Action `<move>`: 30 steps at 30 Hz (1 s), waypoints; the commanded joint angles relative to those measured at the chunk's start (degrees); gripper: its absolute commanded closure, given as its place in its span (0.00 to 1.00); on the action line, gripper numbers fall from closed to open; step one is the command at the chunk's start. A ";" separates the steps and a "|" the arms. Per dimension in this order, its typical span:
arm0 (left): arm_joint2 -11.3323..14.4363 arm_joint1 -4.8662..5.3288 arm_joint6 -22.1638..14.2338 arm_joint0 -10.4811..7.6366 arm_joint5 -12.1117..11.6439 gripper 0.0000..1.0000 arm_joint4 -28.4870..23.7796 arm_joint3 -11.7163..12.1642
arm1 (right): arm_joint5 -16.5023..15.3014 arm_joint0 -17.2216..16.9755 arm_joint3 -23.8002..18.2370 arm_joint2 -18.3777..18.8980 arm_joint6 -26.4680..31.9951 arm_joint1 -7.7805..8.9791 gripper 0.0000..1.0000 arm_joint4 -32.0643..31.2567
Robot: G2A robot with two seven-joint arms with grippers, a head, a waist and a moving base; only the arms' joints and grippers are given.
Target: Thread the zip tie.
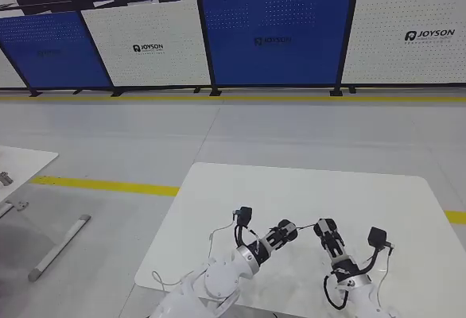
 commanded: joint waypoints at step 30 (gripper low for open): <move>-1.30 0.13 -1.36 0.23 -0.60 0.80 -0.24 -0.35 | 1.97 0.34 0.42 -0.63 -0.93 -0.21 1.00 -3.68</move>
